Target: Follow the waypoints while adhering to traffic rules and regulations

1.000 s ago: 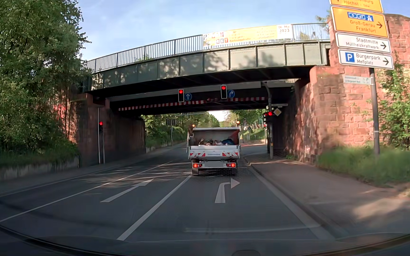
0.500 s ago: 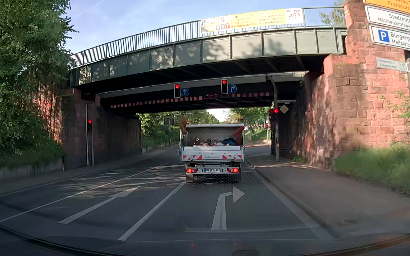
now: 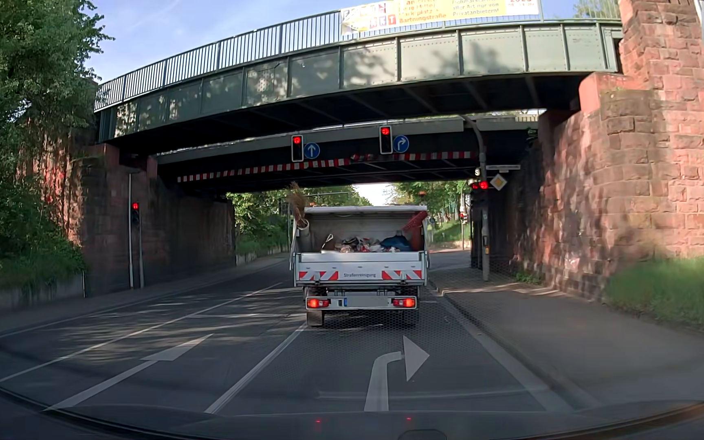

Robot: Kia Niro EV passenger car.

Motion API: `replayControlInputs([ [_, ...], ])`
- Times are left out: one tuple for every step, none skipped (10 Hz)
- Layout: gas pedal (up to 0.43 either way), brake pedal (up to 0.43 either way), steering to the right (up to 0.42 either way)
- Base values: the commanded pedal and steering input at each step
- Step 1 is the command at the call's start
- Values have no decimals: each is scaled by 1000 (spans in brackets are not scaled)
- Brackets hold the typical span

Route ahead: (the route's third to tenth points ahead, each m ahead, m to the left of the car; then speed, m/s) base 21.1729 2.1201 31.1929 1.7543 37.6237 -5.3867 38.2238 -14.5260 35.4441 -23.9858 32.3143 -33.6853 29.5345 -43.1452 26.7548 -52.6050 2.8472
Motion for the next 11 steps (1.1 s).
replayControlInputs([
  [0,262,-4],
  [0,262,-4],
  [0,262,-4],
  [0,262,-4],
  [0,262,-4],
  [0,262,-4],
  [0,256,-4],
  [0,256,-4],
  [0,256,-4],
  [0,256,-4],
  [0,256,-4],
])
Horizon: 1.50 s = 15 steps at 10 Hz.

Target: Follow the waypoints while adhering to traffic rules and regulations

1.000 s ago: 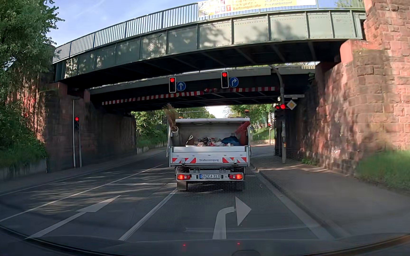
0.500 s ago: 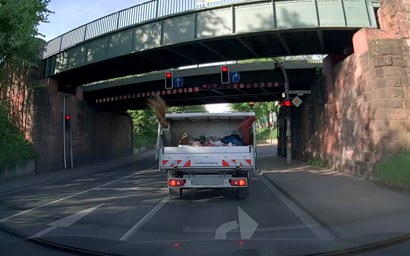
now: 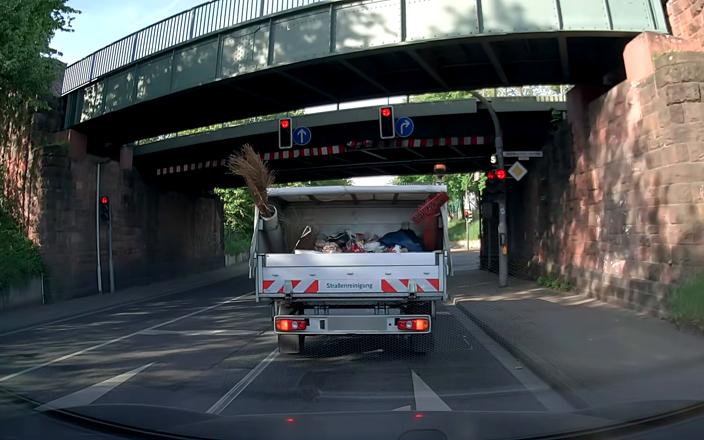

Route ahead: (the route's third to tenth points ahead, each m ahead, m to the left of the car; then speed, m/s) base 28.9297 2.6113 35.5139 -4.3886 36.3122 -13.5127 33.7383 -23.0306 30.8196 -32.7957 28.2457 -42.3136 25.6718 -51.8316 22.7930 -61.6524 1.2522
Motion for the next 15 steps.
replayControlInputs([
  [0,256,-4],
  [0,250,-4],
  [0,250,-4],
  [0,244,-4],
  [0,244,-4],
  [0,232,-4],
  [0,226,-4],
  [0,220,-4],
  [0,220,-4],
  [0,220,-4],
  [0,213,-4],
  [0,213,-4],
  [0,213,-4],
  [0,213,-4],
  [0,213,-4],
])
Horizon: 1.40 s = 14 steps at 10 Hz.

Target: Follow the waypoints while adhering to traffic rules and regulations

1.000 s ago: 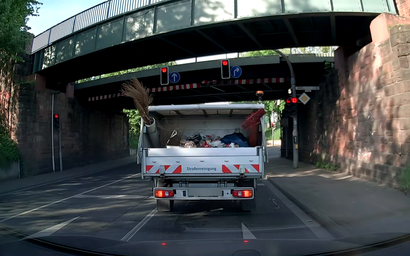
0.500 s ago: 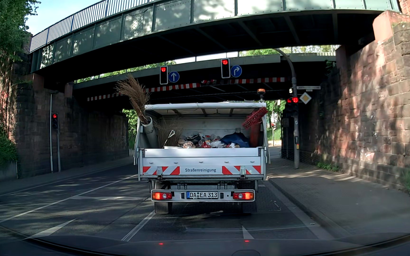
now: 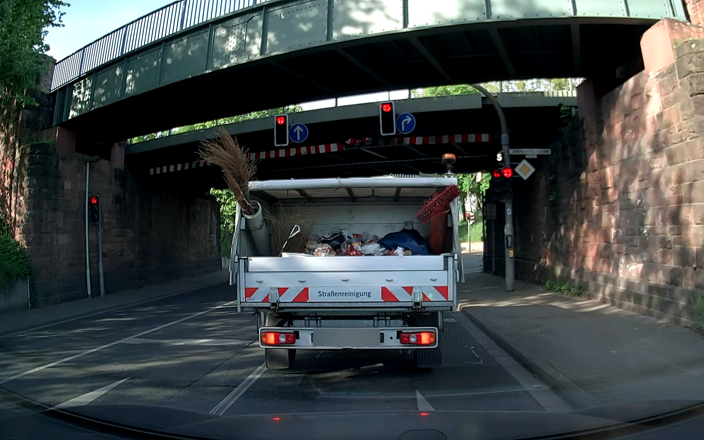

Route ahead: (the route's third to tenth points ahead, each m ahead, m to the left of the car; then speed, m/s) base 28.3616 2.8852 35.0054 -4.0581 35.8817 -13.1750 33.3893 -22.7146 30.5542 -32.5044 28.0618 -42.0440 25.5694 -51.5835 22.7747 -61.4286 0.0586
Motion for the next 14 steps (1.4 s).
replayControlInputs([
  [0,213,-4],
  [0,213,-4],
  [0,213,-4],
  [0,226,-4],
  [0,232,-4],
  [0,232,-4],
  [0,232,-4],
  [0,232,-4],
  [0,232,-4],
  [0,226,-4],
  [0,220,-4],
  [0,220,-4],
  [0,220,-4],
  [0,220,-4],
])
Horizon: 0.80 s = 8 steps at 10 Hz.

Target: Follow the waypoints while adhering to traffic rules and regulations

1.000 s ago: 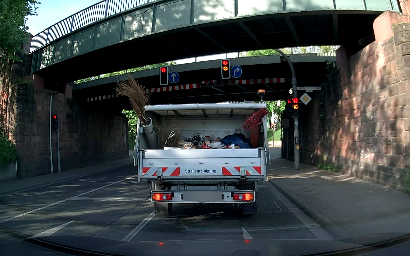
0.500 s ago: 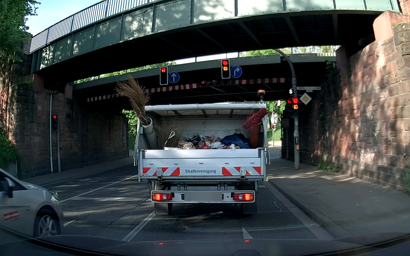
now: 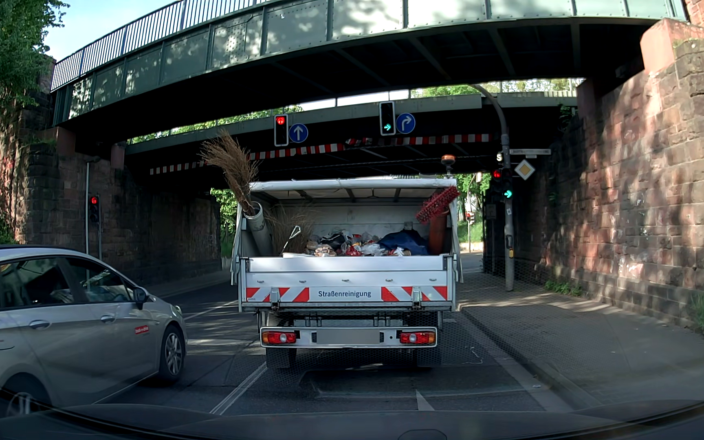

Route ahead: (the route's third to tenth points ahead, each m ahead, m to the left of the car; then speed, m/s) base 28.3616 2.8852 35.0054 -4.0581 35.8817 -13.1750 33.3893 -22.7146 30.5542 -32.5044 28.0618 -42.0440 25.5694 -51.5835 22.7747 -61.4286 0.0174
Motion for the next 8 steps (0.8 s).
replayControlInputs([
  [0,207,-4],
  [0,183,-4],
  [0,146,-4],
  [0,91,-4],
  [0,12,-4],
  [0,0,-4],
  [0,0,-4],
  [0,0,-4],
])
